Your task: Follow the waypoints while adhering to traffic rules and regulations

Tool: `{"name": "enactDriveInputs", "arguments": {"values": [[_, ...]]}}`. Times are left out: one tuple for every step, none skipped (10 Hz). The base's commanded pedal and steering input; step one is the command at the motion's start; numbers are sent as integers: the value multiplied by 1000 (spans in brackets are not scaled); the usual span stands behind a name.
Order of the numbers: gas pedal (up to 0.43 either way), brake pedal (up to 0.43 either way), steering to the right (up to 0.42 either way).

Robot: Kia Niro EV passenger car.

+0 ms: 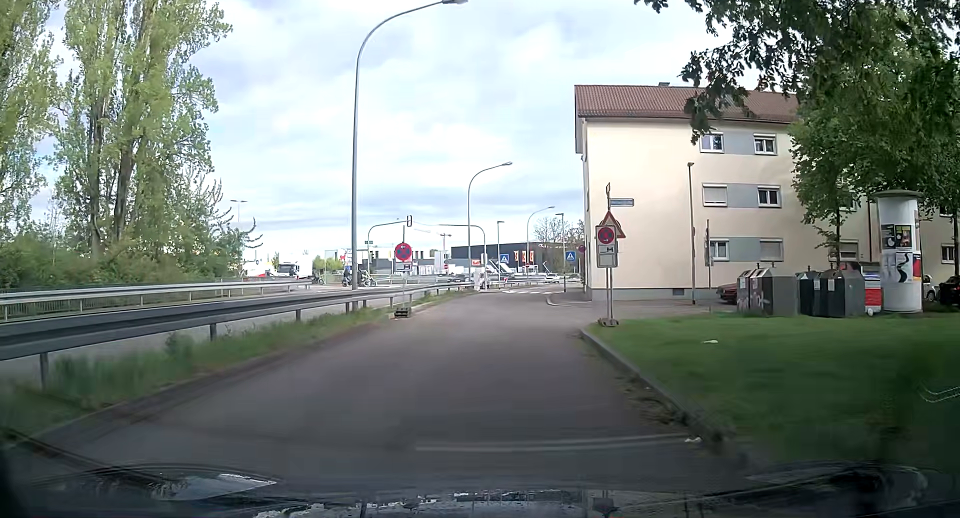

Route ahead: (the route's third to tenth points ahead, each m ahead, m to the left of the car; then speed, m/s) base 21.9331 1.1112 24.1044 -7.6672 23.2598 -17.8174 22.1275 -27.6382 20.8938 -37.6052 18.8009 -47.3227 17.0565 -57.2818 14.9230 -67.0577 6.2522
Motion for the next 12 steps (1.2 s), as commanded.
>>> {"name": "enactDriveInputs", "arguments": {"values": [[0, 0, 3], [0, 0, 3], [0, 0, 3], [0, 0, 3], [0, 0, 3], [0, 18, 3], [0, 61, 3], [0, 79, 3], [0, 98, 3], [0, 116, 3], [0, 122, 3], [0, 134, 3]]}}
